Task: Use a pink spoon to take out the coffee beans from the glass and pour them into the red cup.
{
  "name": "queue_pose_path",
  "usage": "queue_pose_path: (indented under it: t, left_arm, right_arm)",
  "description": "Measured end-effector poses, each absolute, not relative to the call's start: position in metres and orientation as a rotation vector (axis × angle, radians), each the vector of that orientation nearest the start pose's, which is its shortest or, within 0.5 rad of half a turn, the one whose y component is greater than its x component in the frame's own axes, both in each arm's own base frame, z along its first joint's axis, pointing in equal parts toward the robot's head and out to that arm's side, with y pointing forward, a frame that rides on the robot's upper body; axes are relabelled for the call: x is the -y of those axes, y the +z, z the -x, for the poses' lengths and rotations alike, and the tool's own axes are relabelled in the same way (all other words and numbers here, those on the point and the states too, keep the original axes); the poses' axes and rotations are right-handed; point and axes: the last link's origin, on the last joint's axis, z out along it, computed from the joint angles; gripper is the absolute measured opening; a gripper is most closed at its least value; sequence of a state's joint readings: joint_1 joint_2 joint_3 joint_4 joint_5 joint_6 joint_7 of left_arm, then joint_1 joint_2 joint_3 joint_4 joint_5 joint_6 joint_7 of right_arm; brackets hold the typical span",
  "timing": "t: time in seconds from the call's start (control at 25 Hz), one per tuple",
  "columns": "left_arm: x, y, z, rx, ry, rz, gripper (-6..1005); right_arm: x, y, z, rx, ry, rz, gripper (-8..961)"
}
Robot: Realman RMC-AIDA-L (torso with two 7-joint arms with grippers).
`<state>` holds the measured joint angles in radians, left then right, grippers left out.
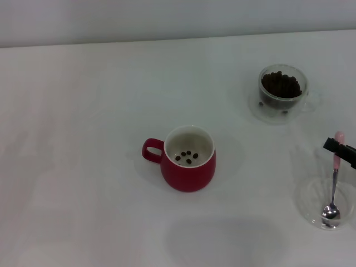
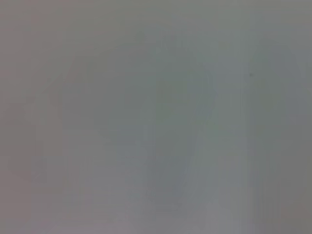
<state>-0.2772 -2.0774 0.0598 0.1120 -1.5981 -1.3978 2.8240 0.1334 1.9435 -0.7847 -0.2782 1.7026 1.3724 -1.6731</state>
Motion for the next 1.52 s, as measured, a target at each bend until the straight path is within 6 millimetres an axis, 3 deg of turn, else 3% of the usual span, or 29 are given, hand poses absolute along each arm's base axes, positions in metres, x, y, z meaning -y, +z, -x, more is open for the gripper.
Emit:
queue_pose_path:
  t: [0.64,0.84,1.2,1.52]
  left_arm:
    - [-0.256,0.022,0.382,0.478,-0.635,1.633,471]
    - [-0.256,0.022,0.382,0.477,-0.635,1.632,471]
    - [-0.258,0.026,0.385,0.47,-0.618,1.625,471]
    - [-0.257,0.032,0.388,0.471,-0.61,1.592,471]
  right_arm:
    - [-0.215,0.03,-0.409,-1.461,0.943,1.842,193]
    - [-0.223,0.037,-0.406,-1.426,0.975,1.83,204]
    - [-0.248,0.069,-0.405,-1.215,1.028,1.72,235]
    - [-0.241,0.106,-0.427,-1.002,0.995,1.411,263]
